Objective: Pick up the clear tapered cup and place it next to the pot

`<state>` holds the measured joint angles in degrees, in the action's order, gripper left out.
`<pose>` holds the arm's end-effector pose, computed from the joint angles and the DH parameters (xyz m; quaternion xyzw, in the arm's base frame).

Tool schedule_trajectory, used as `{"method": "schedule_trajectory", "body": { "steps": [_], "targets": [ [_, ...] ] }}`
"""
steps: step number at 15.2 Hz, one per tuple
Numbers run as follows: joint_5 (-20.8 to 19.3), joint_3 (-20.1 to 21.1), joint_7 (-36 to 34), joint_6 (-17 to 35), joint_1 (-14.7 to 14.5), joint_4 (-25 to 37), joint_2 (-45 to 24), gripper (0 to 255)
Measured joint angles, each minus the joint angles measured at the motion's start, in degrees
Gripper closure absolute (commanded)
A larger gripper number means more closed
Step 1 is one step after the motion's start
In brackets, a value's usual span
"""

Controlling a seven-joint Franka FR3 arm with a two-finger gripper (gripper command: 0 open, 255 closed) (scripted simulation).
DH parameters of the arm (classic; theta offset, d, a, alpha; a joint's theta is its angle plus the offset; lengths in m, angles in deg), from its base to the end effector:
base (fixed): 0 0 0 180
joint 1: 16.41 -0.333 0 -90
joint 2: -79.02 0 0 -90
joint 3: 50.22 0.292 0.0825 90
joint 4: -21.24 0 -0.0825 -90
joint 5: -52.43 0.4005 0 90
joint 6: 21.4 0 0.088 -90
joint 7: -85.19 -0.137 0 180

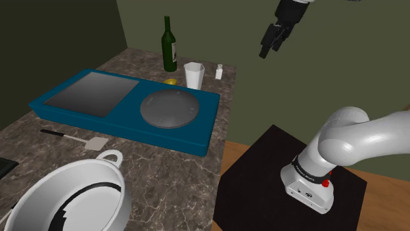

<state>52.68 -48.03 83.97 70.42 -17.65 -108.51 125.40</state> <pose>0.3403 0.0243 0.5995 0.9971 0.0144 0.0738 0.0091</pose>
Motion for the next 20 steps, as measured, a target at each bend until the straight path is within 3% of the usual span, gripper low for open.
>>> {"method": "schedule_trajectory", "body": {
  "steps": [3,9,20],
  "targets": [
    [-0.01,-0.46,0.50,1.52,0.06,0.57,-2.44,0],
    [0.56,-2.06,2.52,7.90,0.07,4.48,-14.48,0],
    [3.27,-4.69,7.22,14.04,0.05,20.04,-39.65,0]
  ]
}}
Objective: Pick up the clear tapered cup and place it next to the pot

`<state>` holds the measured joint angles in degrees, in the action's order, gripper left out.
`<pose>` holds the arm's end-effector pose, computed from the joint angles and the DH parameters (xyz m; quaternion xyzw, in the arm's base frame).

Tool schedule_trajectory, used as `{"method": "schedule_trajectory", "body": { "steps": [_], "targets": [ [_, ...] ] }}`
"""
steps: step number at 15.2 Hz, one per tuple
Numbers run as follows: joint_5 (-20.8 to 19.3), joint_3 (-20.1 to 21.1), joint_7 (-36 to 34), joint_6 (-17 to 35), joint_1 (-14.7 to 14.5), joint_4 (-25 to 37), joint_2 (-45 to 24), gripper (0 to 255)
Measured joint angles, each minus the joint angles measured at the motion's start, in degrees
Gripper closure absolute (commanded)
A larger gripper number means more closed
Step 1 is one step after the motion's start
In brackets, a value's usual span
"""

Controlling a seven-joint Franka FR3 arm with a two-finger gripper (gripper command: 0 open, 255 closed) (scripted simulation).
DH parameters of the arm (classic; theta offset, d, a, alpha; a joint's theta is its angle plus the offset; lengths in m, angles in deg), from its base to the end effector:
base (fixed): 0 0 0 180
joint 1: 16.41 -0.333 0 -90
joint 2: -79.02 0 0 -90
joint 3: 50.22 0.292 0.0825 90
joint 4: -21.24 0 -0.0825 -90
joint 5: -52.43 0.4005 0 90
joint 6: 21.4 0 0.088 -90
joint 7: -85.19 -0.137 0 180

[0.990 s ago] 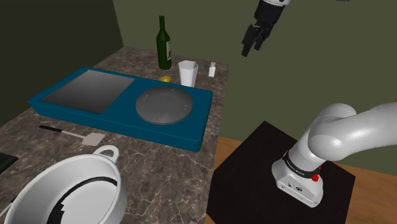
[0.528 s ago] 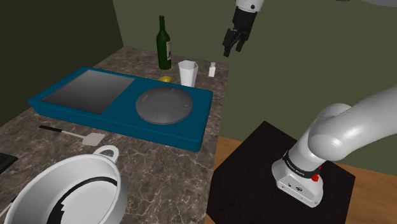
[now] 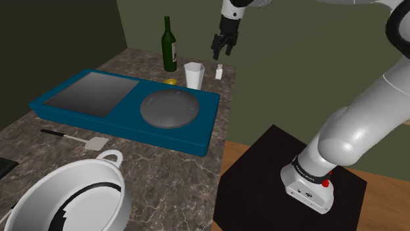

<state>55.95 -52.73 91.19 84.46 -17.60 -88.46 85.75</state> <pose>0.5514 -0.0067 0.4909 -0.9986 -0.0332 -0.0271 0.0306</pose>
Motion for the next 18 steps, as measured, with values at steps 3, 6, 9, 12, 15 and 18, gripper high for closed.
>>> {"method": "schedule_trajectory", "body": {
  "steps": [3,6,9,12,15,18],
  "targets": [
    [1.10,-0.26,1.10,0.49,0.09,5.72,-7.19,0],
    [2.23,-0.54,2.43,0.52,0.50,11.70,-14.27,0],
    [3.27,-0.48,3.25,-0.69,0.88,19.41,-21.84,0],
    [4.02,-0.34,3.83,-2.10,1.31,26.12,-27.97,0],
    [4.25,-0.27,4.17,-0.18,1.36,25.56,-29.50,0],
    [4.33,-0.17,4.18,2.10,1.15,23.56,-29.76,0]
  ]
}}
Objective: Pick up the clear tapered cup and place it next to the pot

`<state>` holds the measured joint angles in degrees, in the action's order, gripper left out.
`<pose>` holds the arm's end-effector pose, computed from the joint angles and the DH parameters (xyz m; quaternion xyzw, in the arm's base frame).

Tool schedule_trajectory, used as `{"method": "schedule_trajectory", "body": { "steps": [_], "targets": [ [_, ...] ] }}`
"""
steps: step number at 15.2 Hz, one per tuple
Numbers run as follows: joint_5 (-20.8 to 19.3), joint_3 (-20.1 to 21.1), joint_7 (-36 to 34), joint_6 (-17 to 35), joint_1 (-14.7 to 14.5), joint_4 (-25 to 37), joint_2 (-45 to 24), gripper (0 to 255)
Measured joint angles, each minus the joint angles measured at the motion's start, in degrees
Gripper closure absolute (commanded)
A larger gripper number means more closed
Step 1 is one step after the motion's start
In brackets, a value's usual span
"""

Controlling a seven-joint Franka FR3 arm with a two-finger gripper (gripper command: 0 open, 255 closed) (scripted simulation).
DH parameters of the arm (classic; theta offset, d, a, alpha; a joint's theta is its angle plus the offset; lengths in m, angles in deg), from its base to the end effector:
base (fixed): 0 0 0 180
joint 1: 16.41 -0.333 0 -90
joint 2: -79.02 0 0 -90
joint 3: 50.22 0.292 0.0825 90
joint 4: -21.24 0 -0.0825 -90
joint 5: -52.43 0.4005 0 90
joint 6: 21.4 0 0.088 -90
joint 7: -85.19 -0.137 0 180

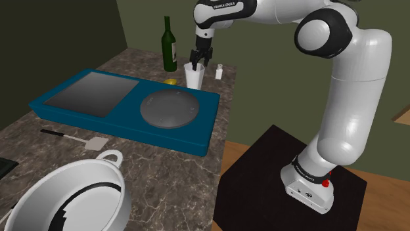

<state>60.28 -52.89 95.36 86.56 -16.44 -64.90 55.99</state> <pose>0.6809 -0.0139 0.3780 -0.9974 -0.0456 0.0040 0.0566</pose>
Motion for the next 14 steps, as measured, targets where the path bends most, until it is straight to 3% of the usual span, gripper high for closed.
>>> {"method": "schedule_trajectory", "body": {
  "steps": [7,8,14],
  "targets": [
    [0.05,0.05,0.03,1.07,-0.08,-0.73,-0.30,0],
    [0.05,0.05,0.03,1.07,-0.08,-0.73,-0.30,255],
    [0.05,0.04,0.03,1.06,-0.07,-0.71,-0.28,255]
  ]
}}
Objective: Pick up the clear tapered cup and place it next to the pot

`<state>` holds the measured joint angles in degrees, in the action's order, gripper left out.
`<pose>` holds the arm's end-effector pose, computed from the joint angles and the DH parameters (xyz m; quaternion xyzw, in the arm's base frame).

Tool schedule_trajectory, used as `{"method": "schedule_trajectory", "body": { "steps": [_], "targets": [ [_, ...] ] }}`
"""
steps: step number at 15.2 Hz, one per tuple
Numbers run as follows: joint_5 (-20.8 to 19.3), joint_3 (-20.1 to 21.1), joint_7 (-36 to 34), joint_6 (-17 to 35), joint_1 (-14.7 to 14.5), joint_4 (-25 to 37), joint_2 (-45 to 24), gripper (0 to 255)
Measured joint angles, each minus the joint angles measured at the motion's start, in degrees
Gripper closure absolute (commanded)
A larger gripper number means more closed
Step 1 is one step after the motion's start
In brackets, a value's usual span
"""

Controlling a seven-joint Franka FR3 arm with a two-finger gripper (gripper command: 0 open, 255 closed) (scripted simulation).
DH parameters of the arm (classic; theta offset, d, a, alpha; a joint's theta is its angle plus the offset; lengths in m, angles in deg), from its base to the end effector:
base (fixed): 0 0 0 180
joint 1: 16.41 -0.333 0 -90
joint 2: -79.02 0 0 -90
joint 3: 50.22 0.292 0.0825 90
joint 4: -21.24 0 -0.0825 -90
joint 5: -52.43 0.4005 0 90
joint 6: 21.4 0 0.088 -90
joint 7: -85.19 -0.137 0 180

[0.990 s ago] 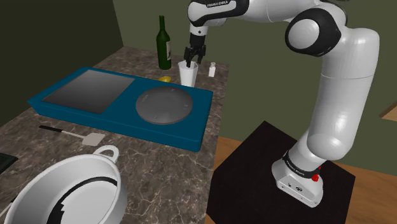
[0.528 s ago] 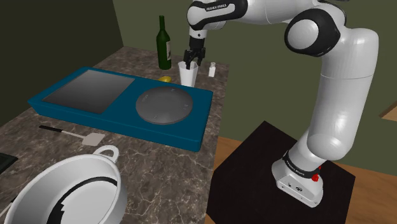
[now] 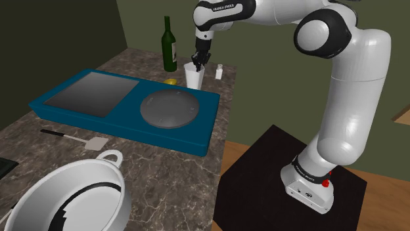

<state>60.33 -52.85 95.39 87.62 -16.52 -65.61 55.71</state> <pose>0.6813 -0.0129 0.3701 -0.9974 -0.0456 0.0034 0.0565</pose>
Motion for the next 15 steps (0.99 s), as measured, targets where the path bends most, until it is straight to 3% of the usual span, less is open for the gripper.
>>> {"method": "schedule_trajectory", "body": {
  "steps": [5,15],
  "targets": [
    [-0.02,0.00,-0.05,-0.34,-0.01,0.25,0.05,255],
    [-0.27,-0.10,-0.73,-7.19,0.18,6.49,0.71,255]
  ]
}}
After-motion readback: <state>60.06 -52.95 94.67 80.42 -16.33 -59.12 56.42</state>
